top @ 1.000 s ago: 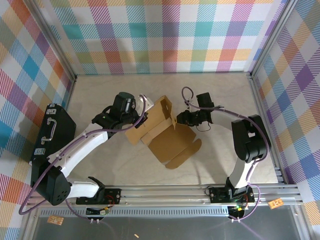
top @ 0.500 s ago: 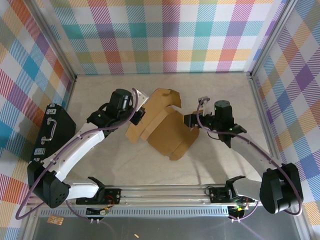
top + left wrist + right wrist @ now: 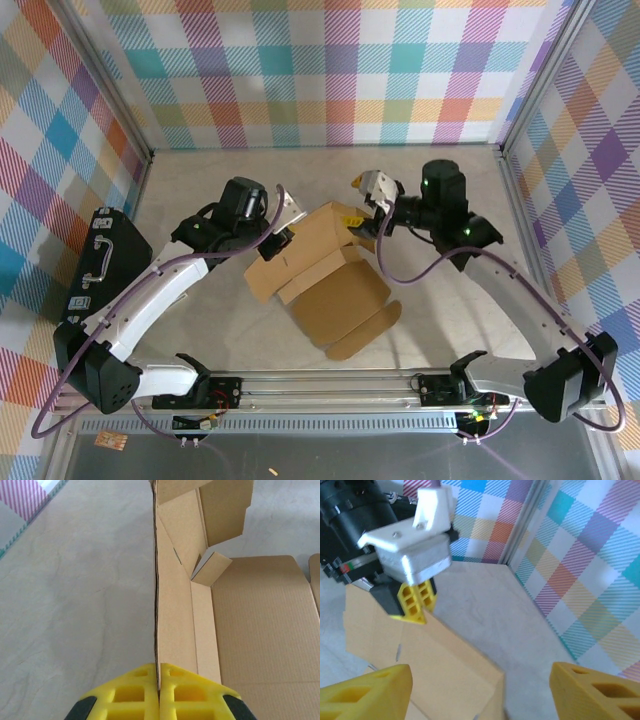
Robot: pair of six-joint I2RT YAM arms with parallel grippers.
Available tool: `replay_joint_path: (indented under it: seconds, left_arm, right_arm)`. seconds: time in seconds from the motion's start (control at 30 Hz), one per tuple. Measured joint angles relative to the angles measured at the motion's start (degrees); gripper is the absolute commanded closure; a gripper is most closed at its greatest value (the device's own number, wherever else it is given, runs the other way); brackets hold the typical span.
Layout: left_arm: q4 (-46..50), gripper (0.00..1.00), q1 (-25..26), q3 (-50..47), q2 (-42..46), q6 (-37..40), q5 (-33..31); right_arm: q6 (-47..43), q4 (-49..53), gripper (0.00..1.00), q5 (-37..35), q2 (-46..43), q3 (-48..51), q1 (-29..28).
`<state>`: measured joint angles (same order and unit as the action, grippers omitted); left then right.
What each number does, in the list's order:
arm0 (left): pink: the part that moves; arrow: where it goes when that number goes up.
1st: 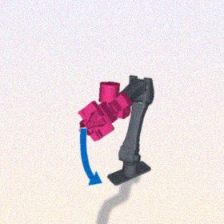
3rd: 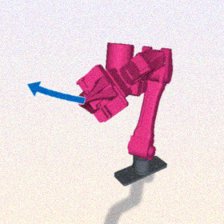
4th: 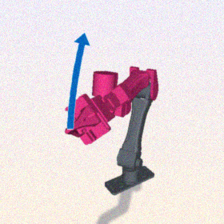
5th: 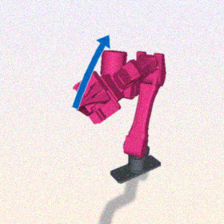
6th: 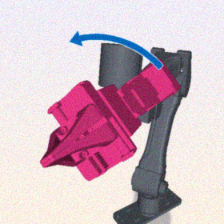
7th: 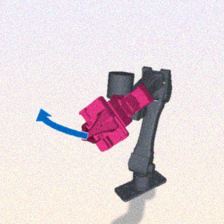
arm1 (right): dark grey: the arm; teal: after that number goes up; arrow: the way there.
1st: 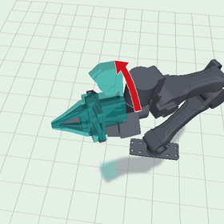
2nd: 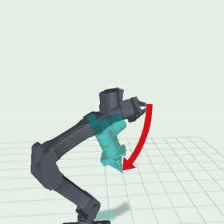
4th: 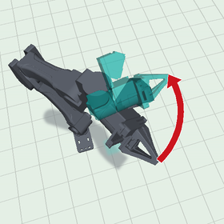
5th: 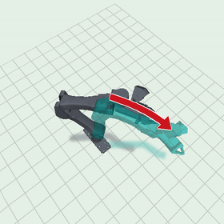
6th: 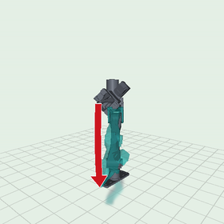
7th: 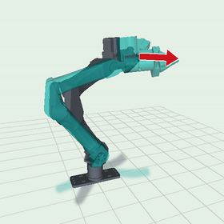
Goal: Fold the paper box
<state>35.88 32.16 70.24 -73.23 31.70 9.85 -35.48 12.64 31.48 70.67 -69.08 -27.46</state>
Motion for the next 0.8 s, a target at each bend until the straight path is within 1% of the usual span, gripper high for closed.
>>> replay_joint_path:
  seconds: [0.1, 0.27, 0.33, 0.47, 0.7, 0.8]
  left_arm:
    - [0.2, 1.0, 0.0, 0.0, 0.0, 2.0, 0.9]
    - [0.2, 1.0, 0.0, 0.0, 0.3, 4.3, 2.3]
    - [0.2, 1.0, 0.0, 0.0, 0.4, 5.3, 2.9]
    - [0.3, 1.0, 0.0, -0.1, 1.2, 7.2, 3.9]
    - [1.6, 1.0, 0.0, -0.1, 1.7, 10.4, 6.7]
    - [1.5, 1.0, 0.0, -0.1, 1.7, 11.3, 7.1]
  right_arm:
    - [-5.6, 7.2, 0.33, 1.8, 4.9, -5.7, -0.5]
    - [-10.9, 16.2, 0.39, 2.7, 12.3, -10.9, -2.7]
    - [-12.0, 17.9, 0.43, 2.6, 14.2, -11.7, -3.5]
    - [-13.5, 20.0, 0.44, 1.9, 17.0, -13.7, -4.5]
    - [-17.3, 23.9, 0.56, -0.1, 20.3, -18.4, -5.7]
    - [-18.8, 25.6, 0.63, -1.2, 21.1, -19.4, -6.2]
